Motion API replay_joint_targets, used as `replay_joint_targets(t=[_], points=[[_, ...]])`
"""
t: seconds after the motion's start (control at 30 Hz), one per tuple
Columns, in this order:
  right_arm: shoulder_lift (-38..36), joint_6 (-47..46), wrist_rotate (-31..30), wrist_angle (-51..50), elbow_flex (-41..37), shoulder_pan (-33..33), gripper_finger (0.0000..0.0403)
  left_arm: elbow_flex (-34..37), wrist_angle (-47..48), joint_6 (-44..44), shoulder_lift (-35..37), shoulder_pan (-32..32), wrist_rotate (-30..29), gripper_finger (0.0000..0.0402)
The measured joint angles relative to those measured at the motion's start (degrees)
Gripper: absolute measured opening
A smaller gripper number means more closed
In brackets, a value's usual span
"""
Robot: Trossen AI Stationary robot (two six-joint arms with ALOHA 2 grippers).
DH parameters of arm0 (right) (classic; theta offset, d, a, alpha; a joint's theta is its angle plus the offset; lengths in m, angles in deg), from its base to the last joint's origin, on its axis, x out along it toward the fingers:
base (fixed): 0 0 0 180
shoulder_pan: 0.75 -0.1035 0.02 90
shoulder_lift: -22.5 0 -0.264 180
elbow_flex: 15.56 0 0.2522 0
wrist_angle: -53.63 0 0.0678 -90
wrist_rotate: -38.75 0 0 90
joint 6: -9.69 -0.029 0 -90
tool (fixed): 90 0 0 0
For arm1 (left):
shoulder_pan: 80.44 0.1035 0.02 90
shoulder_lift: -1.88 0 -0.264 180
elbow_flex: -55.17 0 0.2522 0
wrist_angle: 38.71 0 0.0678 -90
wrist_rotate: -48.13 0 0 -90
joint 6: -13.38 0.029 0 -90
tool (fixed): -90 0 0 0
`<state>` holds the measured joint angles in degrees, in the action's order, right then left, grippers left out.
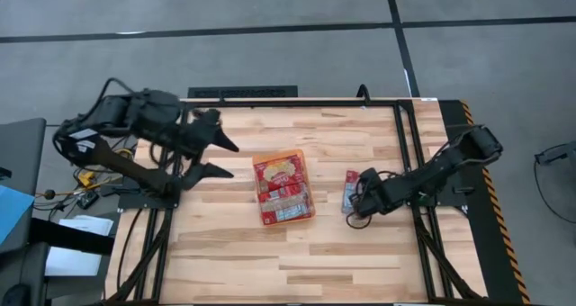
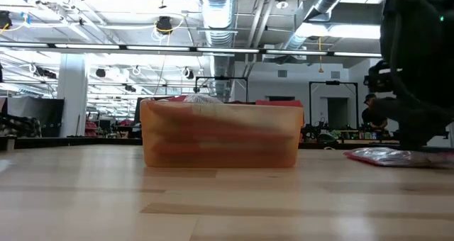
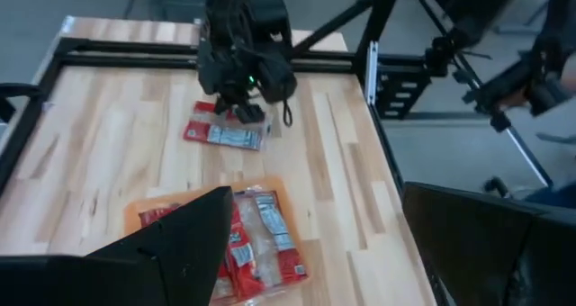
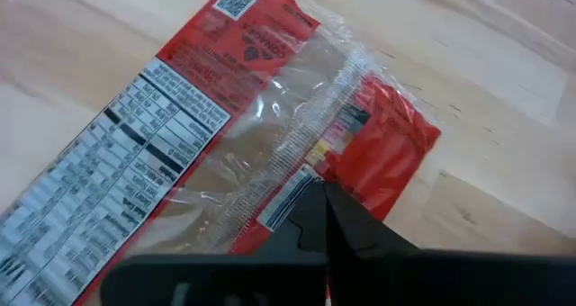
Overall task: Sort popcorn bags into baskets
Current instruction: Put the red popcorn bag into the orange bin
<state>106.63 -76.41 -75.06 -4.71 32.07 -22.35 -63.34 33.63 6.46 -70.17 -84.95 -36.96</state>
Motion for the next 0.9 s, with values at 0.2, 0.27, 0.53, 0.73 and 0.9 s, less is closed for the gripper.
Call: replay_joint_targets(t=[0.2,0.27,0.53,0.73,0.9], points=[[5.30,-4.56,-1.27,-0.33,1.74,-2.21,0.0013,4.75,-2.99,-6.28,3.93,-9.44,-10.10,0.0310],[6.00,-6.16,-0.59,-0.60,3.59,-3.38,0.0016,8.88,-5.90,-8.86,5.63,-12.69,-12.71,0.0310],[8.58,-12.28,2.14,7.10,9.25,-10.68,0.0008,33.98,-25.05,-19.96,13.73,-24.58,-20.45,0.0310],[18.88,-11.37,2.59,15.36,19.16,-14.73,0.0013,52.50,-44.57,-31.13,18.12,-32.08,-25.79,0.0310],[28.43,-6.10,2.39,13.94,32.08,-15.05,0.0006,62.66,-53.02,-39.42,17.94,-37.46,-32.40,0.0310]])
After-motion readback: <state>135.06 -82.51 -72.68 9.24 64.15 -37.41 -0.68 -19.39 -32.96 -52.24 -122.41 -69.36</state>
